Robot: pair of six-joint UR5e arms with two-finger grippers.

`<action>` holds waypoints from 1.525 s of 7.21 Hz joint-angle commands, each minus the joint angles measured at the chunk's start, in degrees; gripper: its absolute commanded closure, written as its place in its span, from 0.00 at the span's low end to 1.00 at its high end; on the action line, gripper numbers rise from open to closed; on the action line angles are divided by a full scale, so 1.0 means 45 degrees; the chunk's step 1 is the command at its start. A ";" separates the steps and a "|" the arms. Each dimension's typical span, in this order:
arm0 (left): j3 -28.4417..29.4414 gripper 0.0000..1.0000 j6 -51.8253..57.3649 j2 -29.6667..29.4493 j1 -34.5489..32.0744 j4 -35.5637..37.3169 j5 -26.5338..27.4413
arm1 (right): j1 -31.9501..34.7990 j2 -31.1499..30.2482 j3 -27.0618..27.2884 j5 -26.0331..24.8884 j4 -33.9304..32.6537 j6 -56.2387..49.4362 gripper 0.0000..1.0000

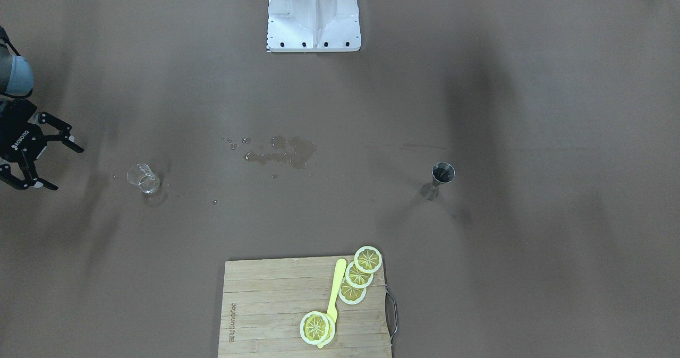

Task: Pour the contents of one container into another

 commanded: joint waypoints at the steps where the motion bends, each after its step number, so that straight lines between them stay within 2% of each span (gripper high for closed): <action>1: -0.0080 0.02 -0.1642 -0.0715 0.0507 0.0086 -0.0823 | -0.0411 0.0083 -0.0334 -0.0017 0.1942 0.0912 0.00; 3: -0.1017 0.02 -0.4417 -0.1279 0.1482 0.0087 -0.0850 | -0.0781 0.0355 -0.1365 0.0022 0.4225 0.1617 0.00; 5: -0.1427 0.02 -0.7305 -0.2197 0.2632 -0.0088 -0.0966 | -0.1037 0.1289 -0.2829 0.0526 0.6316 0.2962 0.00; 7: -0.1741 0.02 -1.1382 -0.3253 0.4077 -0.1447 -0.0870 | -0.1057 0.1778 -0.3884 0.0859 0.7861 0.3668 0.00; 9: -0.2265 0.02 -1.3716 -0.3568 0.5756 -0.3033 0.0645 | -0.1057 0.2482 -0.5193 0.1155 0.8880 0.4082 0.00; 11: -0.3572 0.02 -1.4231 -0.3569 0.8135 -0.3038 0.3648 | -0.1057 0.3031 -0.6211 0.1136 0.9585 0.4063 0.00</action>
